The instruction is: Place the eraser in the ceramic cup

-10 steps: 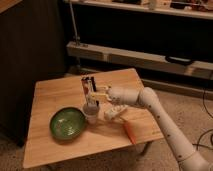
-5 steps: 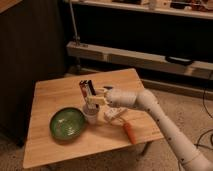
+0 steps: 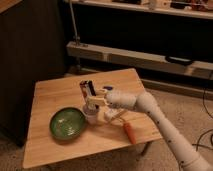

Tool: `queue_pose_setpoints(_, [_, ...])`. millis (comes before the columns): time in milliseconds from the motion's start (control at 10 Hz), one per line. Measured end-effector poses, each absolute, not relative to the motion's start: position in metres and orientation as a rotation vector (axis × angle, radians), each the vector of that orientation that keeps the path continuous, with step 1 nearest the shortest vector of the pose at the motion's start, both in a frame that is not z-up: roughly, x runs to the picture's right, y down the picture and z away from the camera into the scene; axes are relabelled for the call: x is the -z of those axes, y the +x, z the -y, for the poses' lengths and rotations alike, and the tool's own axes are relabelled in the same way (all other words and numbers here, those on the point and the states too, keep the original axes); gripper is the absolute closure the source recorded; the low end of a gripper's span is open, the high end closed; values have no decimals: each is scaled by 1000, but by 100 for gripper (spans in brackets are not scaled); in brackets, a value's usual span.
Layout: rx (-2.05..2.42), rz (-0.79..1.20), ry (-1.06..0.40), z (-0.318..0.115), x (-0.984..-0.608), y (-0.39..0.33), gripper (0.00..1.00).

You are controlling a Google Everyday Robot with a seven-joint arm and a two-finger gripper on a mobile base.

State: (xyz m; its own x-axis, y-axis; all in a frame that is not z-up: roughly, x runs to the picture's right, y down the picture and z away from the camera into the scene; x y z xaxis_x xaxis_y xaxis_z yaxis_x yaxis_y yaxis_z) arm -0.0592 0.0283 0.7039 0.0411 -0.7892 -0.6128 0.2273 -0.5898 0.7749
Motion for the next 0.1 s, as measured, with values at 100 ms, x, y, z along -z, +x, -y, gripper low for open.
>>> queue_pose_setpoints(100, [1647, 587, 1562, -29, -703, -59, 20])
